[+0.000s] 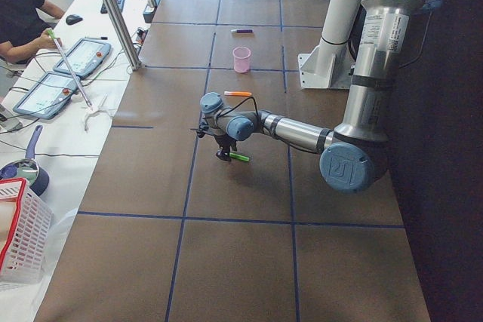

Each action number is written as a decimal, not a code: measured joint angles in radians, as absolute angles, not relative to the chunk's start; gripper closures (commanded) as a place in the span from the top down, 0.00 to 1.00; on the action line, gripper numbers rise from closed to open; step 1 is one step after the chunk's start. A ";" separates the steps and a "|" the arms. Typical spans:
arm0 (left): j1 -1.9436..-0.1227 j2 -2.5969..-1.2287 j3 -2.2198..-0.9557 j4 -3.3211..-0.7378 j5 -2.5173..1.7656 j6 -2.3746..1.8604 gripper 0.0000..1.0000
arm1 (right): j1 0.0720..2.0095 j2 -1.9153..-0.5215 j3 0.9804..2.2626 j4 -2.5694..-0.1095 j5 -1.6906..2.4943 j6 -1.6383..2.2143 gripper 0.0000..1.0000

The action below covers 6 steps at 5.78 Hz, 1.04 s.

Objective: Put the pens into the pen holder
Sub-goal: 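Close the left gripper on the green marker's end, then lift the green marker and carry it over the pink cup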

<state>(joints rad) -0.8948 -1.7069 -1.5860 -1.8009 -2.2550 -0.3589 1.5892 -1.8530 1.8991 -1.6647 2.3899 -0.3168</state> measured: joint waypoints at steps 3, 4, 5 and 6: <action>-0.895 -1.707 -1.585 -1.801 -2.253 -0.359 0.21 | 1.589 -1.853 1.899 -1.664 2.390 -0.317 1.00; -0.894 -1.707 -1.585 -1.801 -2.252 -0.359 0.03 | 1.589 -1.853 1.899 -1.664 2.390 -0.317 1.00; -0.894 -1.707 -1.586 -1.801 -2.252 -0.359 0.00 | 1.589 -1.853 1.899 -1.665 2.390 -0.318 1.00; -0.895 -1.708 -1.595 -1.801 -2.254 -0.362 0.00 | 1.589 -1.853 1.899 -1.665 2.390 -0.317 1.00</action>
<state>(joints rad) -0.8945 -1.7079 -1.5949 -1.8013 -2.2540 -0.3616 1.5892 -1.8531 1.8991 -1.6651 2.3904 -0.3171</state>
